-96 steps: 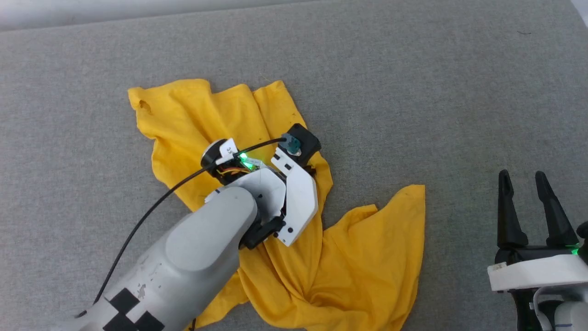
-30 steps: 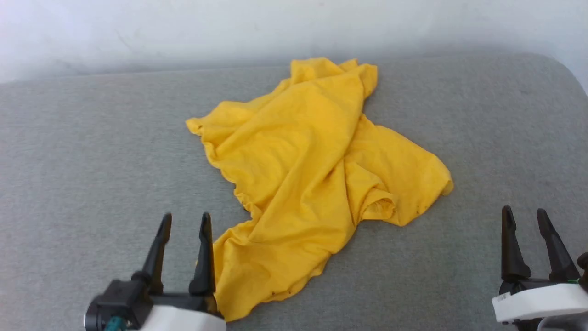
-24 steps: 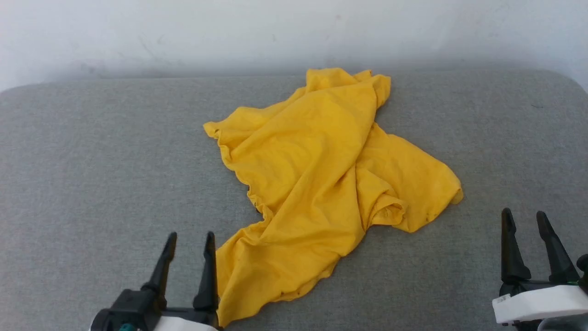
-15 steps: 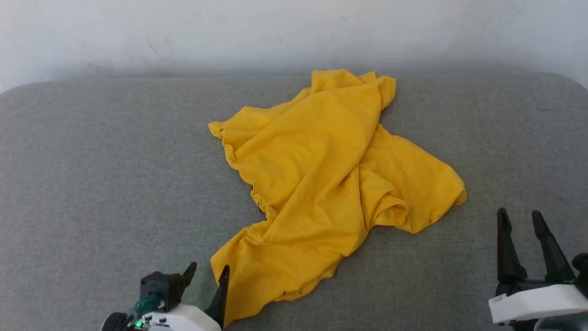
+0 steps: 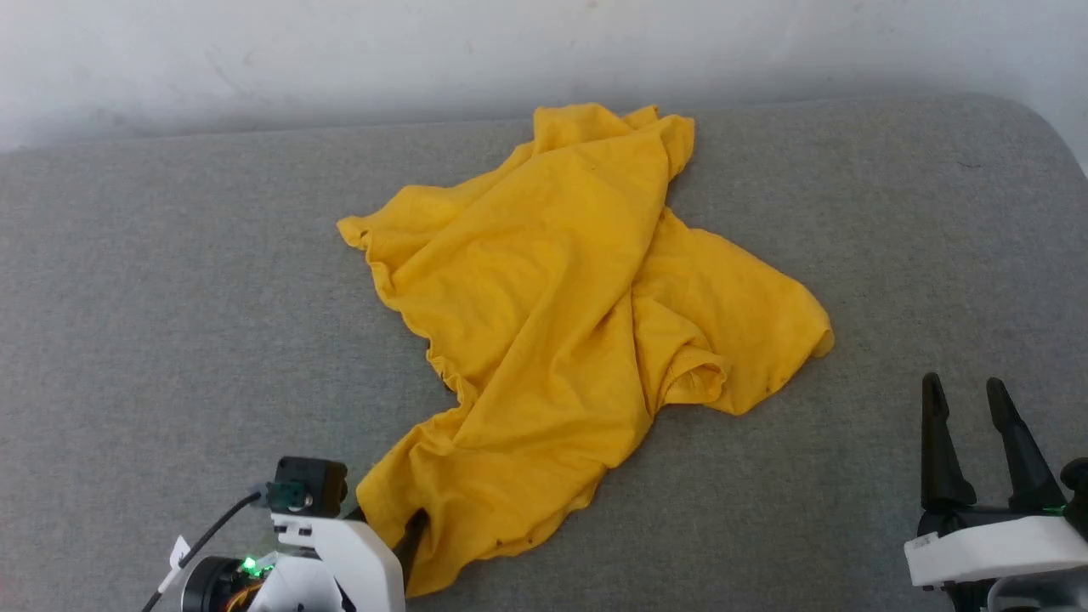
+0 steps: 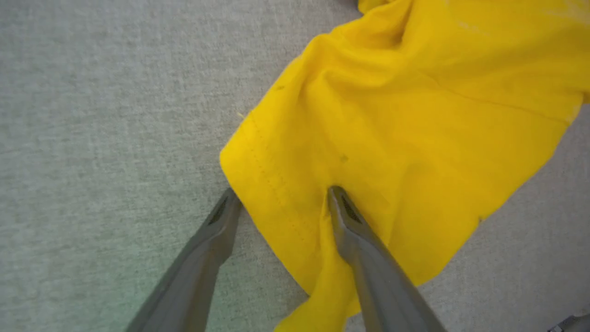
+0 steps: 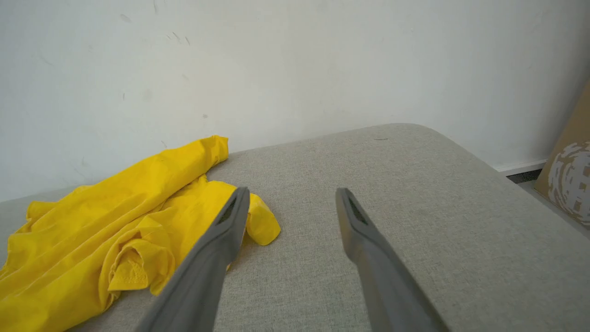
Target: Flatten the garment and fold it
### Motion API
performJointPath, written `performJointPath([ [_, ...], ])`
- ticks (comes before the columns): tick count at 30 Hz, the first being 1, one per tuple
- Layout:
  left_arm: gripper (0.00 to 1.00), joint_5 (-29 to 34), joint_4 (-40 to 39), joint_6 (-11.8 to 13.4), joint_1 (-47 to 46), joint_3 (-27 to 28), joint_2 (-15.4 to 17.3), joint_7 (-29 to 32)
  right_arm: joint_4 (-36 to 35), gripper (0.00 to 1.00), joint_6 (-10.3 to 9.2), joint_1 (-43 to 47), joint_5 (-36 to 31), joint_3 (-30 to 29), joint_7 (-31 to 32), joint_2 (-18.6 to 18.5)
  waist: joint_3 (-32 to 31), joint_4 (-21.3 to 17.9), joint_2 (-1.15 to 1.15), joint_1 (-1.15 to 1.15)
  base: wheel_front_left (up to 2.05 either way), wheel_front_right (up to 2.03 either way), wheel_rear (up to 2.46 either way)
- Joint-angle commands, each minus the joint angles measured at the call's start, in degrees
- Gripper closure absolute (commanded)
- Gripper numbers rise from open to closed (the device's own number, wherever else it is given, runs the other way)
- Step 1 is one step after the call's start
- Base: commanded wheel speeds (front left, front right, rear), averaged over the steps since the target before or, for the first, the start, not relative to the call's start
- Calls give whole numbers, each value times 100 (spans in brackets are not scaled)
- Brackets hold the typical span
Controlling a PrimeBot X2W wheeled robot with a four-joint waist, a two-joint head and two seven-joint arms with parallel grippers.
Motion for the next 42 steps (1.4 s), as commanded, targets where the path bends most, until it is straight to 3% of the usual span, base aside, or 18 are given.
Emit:
performJointPath([
  [1, 51, -26, 152, 34, -20, -84, -33, 132, 15, 0, -4, -80, 43, 12, -62, 13, 76, -79, -1, 0, 0, 0, 0],
  [2, 100, -8, 158, 49, -52, -91, -33, 136, 20, 0, -4, -87, 47, 16, -68, 13, 91, -97, -1, 0, 0, 0, 0],
  [6, 100, -48, 115, -11, -152, -114, -110, -12, 37, 0, -4, -104, 58, 5, -94, 13, 136, -131, -1, 0, 0, 0, 0],
  [9, 100, -61, -73, 17, -271, 23, -220, -460, 50, 0, -4, -105, 58, -20, -111, 13, 141, -118, -1, 0, 0, 0, 0],
  [16, 100, -310, -625, 287, -237, 591, -598, -1515, 88, 0, -4, -77, 21, -27, -111, 13, 52, 93, -1, 0, 0, 0, 0],
  [24, 100, -904, -928, 632, 602, 1518, -670, -1891, 39, 0, -4, -30, -51, -72, -38, 13, 35, 370, -1, 0, 0, 0, 0],
  [31, 100, -1087, -1020, 914, 1300, 2278, -481, -2057, -75, 0, -4, 18, -174, -138, 115, 13, 34, 652, -1, 0, 0, 0, 0],
  [38, 100, -1114, -1159, 843, 1199, 2109, -553, -2065, -258, 0, -4, -124, -398, 10, 405, 13, -7, 811, -1, 0, 0, 0, 0],
  [42, 100, -1107, -1221, 764, 1069, 1930, -607, -2063, -525, 0, -4, -494, -591, 204, 923, 13, 48, 779, -1, 0, 0, 0, 0],
])
